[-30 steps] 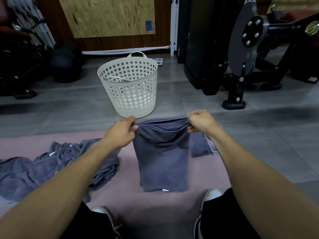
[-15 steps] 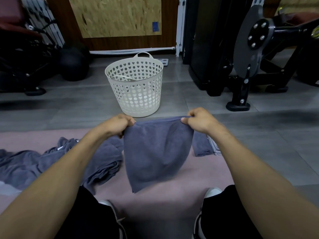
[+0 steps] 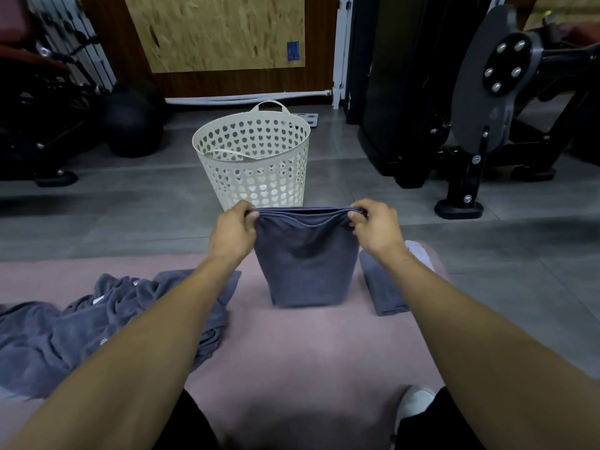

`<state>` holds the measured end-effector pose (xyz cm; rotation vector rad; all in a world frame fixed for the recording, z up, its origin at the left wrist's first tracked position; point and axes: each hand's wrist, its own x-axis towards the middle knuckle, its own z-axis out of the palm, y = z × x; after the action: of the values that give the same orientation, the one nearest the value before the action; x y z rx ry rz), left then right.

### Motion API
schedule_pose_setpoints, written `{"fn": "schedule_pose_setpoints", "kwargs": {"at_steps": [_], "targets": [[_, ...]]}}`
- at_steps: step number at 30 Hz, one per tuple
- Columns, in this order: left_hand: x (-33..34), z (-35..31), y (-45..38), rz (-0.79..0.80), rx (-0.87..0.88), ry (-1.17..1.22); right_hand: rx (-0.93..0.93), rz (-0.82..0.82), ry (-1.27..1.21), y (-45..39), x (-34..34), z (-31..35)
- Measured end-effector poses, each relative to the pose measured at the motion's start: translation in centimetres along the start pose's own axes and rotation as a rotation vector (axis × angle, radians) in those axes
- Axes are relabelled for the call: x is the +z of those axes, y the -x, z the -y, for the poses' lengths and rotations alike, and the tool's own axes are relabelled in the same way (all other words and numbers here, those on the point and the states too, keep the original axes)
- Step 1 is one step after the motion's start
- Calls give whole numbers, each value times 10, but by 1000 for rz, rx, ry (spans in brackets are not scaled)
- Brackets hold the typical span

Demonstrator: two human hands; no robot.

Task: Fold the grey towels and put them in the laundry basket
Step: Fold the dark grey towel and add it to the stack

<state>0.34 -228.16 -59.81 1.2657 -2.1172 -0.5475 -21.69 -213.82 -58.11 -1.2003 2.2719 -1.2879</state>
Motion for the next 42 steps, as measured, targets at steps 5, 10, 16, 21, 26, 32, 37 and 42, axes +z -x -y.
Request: {"fn": "schedule_pose_setpoints", "kwargs": {"at_steps": [5,10,16,21,26,32,37,42], "targets": [[-5,25,24,139,83,-179,-73,108,216,14,-2,-10],[-6,44,98,507,152,-427,48,484,335,64,-9,-37],[-1,65,201,742,122,-426,167,799,411,148,-1,-72],[8,94,260,740,-27,-174,293,905,341,200,9,-104],[32,94,252,675,-110,-72,340,773,285,185,22,-124],[92,108,189,514,-297,-16,380,538,278,141,69,-156],[156,146,154,393,-573,141,419,379,270,108,122,-199],[201,182,135,308,-639,257,462,327,202,81,161,-233]]}}
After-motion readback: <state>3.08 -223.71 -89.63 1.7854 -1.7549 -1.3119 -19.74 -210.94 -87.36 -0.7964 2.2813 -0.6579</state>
